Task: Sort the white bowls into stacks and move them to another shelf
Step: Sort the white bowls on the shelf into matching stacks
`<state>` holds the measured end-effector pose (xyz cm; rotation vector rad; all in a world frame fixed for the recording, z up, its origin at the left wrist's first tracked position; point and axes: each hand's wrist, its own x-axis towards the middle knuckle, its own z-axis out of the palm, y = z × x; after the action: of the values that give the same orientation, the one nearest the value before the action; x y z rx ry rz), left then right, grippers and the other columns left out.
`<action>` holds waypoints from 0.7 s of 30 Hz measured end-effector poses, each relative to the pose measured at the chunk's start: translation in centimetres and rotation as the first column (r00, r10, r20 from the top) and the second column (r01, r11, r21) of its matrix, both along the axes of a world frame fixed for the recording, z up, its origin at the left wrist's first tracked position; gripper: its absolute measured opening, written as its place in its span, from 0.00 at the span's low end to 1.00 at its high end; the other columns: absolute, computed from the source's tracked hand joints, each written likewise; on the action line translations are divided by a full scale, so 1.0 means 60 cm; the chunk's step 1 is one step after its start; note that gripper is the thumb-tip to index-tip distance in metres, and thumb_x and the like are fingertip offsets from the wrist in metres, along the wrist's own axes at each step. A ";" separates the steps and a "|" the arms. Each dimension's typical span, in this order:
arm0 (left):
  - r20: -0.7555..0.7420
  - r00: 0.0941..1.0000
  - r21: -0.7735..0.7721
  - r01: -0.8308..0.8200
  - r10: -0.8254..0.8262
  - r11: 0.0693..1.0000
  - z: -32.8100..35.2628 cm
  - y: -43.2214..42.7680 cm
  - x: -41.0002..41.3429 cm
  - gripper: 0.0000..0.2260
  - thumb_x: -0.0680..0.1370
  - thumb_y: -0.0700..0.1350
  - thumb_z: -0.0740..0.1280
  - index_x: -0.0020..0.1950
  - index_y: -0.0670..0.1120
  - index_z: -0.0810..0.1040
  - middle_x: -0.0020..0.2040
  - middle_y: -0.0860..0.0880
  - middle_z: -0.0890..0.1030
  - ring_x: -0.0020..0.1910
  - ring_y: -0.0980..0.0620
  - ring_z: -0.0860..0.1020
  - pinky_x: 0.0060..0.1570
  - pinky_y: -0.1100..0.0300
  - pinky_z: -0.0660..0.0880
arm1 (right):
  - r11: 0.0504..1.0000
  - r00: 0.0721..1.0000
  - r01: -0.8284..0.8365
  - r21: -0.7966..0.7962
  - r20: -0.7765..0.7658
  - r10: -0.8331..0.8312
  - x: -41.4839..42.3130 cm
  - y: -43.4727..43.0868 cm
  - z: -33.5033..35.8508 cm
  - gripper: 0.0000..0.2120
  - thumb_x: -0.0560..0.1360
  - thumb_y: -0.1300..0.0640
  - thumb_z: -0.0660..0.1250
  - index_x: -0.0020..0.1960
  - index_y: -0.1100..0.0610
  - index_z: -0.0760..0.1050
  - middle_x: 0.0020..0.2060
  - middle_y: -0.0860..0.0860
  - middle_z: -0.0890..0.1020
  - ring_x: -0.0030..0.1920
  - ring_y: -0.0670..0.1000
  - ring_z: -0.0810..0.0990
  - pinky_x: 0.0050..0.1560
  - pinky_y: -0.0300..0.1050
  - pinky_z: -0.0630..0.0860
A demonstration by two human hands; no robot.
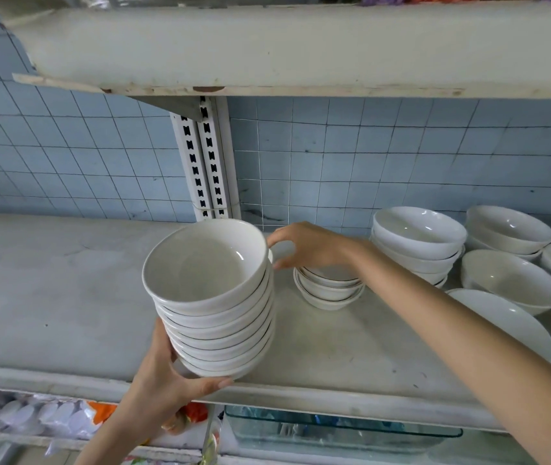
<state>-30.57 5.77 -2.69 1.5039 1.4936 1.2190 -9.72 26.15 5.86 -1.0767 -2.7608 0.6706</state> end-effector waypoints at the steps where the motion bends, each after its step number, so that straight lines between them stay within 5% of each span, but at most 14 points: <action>1: 0.005 1.000 -0.001 -0.003 0.003 1.000 -0.001 0.000 -0.001 0.58 0.49 0.63 0.81 0.73 0.49 0.58 0.59 0.64 0.76 0.60 0.63 0.75 0.53 0.74 0.72 | 1.000 1.000 -0.004 -0.002 0.017 0.004 -0.003 0.005 0.001 0.17 0.74 0.53 0.69 0.62 0.51 0.75 0.60 0.43 0.77 0.54 0.38 0.69 0.53 0.33 0.61; 5: 0.011 1.000 -0.021 -0.013 0.013 1.000 -0.007 0.001 -0.005 0.59 0.49 0.62 0.82 0.74 0.49 0.58 0.60 0.60 0.77 0.61 0.60 0.75 0.59 0.64 0.74 | 0.998 0.991 -0.069 -0.003 0.113 0.069 -0.019 0.012 -0.008 0.15 0.72 0.58 0.69 0.58 0.51 0.78 0.51 0.41 0.78 0.45 0.38 0.72 0.46 0.27 0.65; 8: 0.019 1.000 -0.052 -0.023 0.024 0.998 -0.012 0.001 -0.007 0.60 0.48 0.60 0.83 0.74 0.49 0.58 0.61 0.57 0.77 0.61 0.59 0.75 0.57 0.65 0.75 | 0.997 0.991 -0.079 0.022 0.111 0.076 -0.035 0.005 -0.012 0.06 0.70 0.59 0.72 0.42 0.48 0.80 0.36 0.38 0.79 0.38 0.39 0.74 0.56 0.43 0.72; 11: 0.015 0.999 -0.070 -0.028 0.029 0.997 -0.011 0.002 -0.007 0.60 0.48 0.61 0.82 0.74 0.49 0.57 0.59 0.58 0.77 0.61 0.59 0.75 0.55 0.66 0.75 | 0.997 0.993 -0.072 0.018 0.094 0.070 -0.041 0.000 -0.009 0.06 0.70 0.62 0.71 0.37 0.53 0.80 0.21 0.37 0.71 0.31 0.31 0.72 0.52 0.41 0.72; 13: 0.013 0.999 -0.072 -0.031 0.032 0.997 -0.010 0.002 -0.007 0.60 0.48 0.61 0.82 0.74 0.50 0.57 0.60 0.57 0.77 0.61 0.59 0.75 0.58 0.61 0.75 | 0.997 0.995 -0.067 0.026 0.074 0.065 -0.041 -0.003 -0.002 0.02 0.70 0.65 0.70 0.39 0.62 0.82 0.18 0.40 0.70 0.29 0.31 0.72 0.37 0.32 0.67; 15: 0.007 0.999 -0.072 -0.033 0.033 0.997 -0.007 0.000 -0.006 0.61 0.48 0.61 0.82 0.74 0.50 0.56 0.61 0.56 0.76 0.61 0.60 0.75 0.60 0.57 0.74 | 0.999 0.999 -0.035 0.030 0.031 0.034 -0.040 -0.007 0.001 0.11 0.70 0.70 0.66 0.31 0.60 0.77 0.17 0.42 0.70 0.26 0.31 0.70 0.29 0.29 0.63; 18: 0.002 1.000 -0.075 -0.023 0.024 0.997 -0.006 0.000 -0.006 0.60 0.48 0.62 0.82 0.74 0.52 0.55 0.60 0.61 0.76 0.61 0.62 0.74 0.59 0.61 0.74 | 0.999 0.996 0.024 0.032 -0.088 -0.021 -0.040 -0.011 0.002 0.23 0.69 0.75 0.60 0.25 0.52 0.59 0.17 0.45 0.65 0.23 0.32 0.68 0.28 0.29 0.62; 21: -0.003 1.000 -0.075 -0.009 0.009 0.997 -0.004 0.001 -0.005 0.60 0.50 0.63 0.81 0.74 0.54 0.53 0.60 0.65 0.75 0.62 0.64 0.73 0.59 0.67 0.73 | 0.997 0.993 0.053 0.059 -0.106 -0.047 -0.040 -0.001 -0.008 0.13 0.69 0.72 0.63 0.29 0.60 0.68 0.23 0.47 0.75 0.28 0.38 0.72 0.33 0.35 0.64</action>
<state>-30.90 5.80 -2.93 1.4514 1.5319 1.1538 -12.14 26.09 5.40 -1.0632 -2.6390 0.6132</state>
